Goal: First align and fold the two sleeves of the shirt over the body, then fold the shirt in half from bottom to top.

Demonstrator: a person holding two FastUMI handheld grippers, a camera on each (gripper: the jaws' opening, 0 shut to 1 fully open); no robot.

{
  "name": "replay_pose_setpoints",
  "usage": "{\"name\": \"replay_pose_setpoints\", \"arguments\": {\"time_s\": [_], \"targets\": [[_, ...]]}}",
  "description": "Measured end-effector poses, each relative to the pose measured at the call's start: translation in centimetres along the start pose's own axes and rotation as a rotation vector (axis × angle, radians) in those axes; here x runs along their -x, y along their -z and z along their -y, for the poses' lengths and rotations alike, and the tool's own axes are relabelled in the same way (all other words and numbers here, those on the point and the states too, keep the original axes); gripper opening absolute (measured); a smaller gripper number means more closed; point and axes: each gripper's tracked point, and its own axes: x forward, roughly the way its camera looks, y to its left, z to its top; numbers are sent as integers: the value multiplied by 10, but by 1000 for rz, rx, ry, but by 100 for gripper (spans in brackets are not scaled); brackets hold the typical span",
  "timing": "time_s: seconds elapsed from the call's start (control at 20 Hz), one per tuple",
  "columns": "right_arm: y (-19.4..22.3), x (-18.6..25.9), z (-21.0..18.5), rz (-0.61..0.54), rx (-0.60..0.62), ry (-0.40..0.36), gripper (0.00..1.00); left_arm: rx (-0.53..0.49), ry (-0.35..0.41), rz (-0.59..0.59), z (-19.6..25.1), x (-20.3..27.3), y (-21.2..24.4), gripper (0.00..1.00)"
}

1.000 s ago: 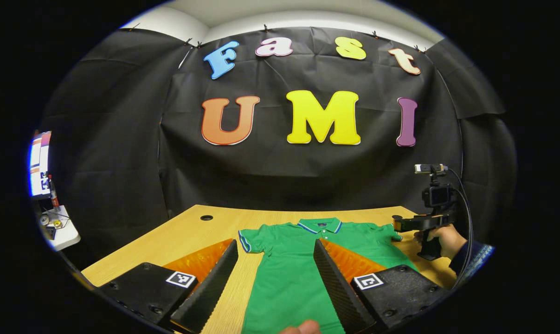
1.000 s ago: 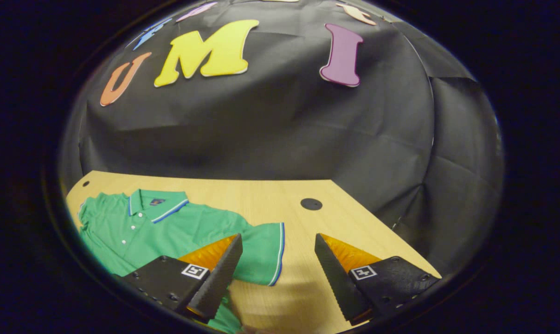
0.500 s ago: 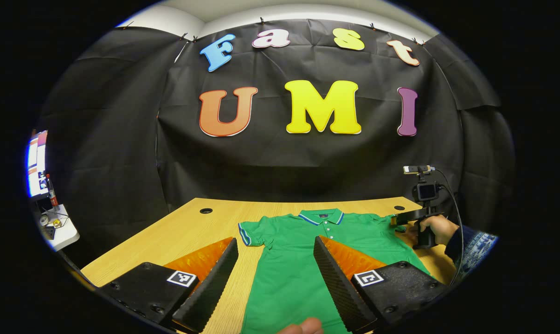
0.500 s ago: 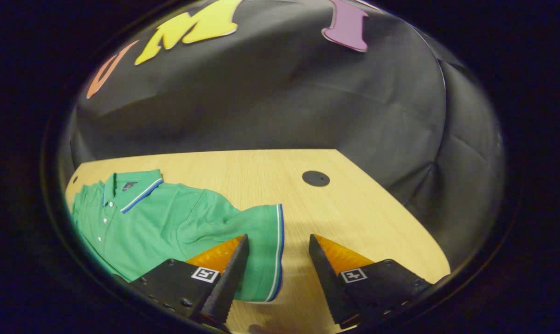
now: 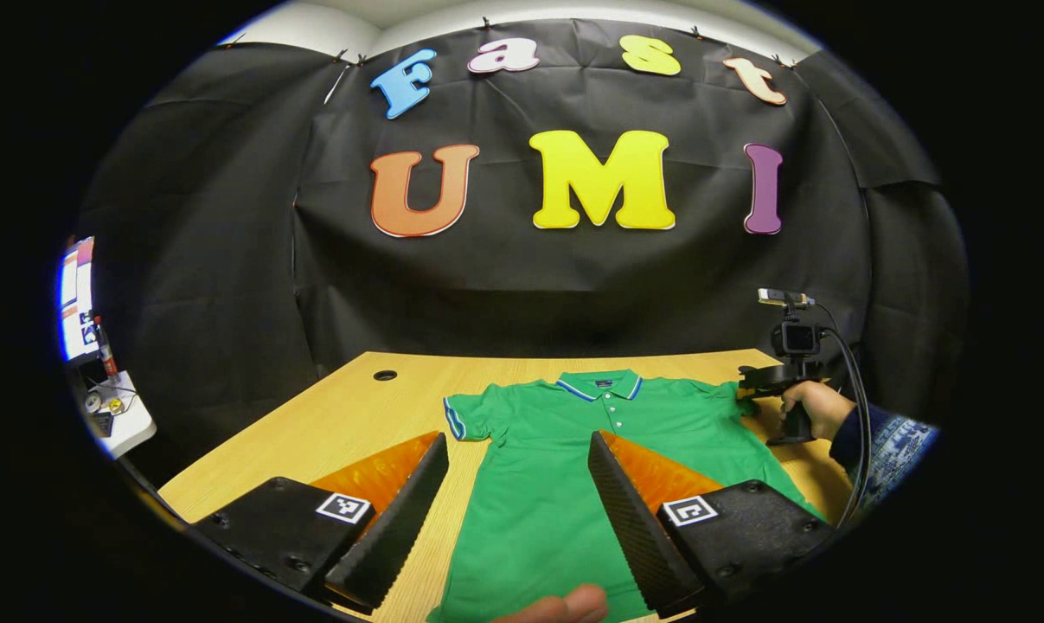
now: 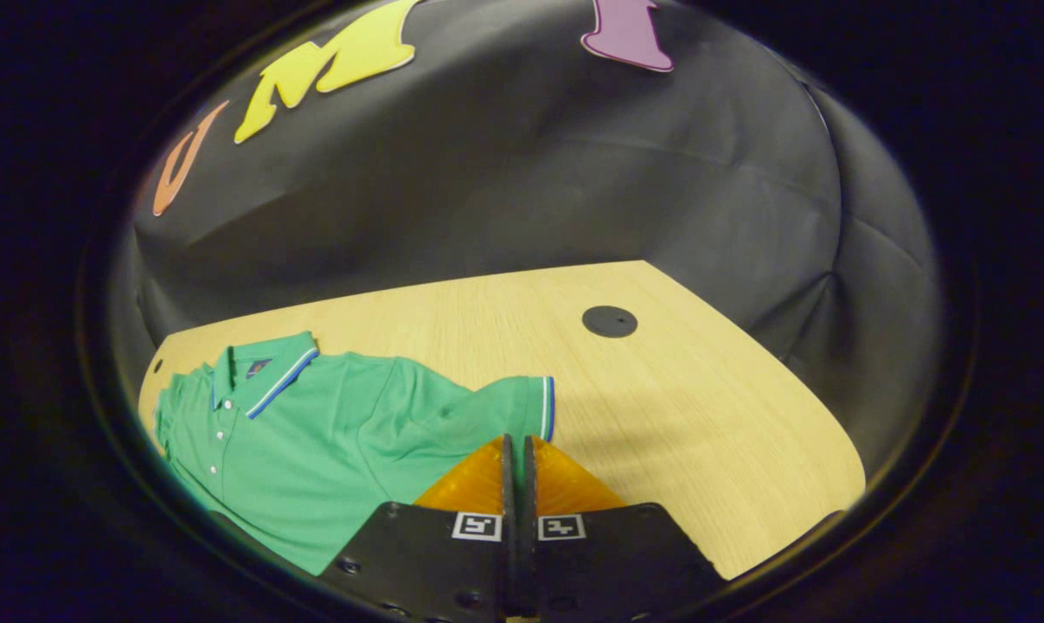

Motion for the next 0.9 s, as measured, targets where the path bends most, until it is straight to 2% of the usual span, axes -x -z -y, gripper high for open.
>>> {"name": "replay_pose_setpoints", "arguments": {"time_s": [0.2,0.45,0.7,0.9], "targets": [[-15,13,-3,40,97,26,1,1,-12,-3,-6,-2,1,100],[-41,37,-30,110,162,14,1,5,-23,-11,-10,-3,1,100],[-48,58,-91,154,269,-45,1,23,-57,14,-20,2,-8,100],[-40,73,-152,151,283,-126,0,52,-63,32,-25,8,-16,100]]}}
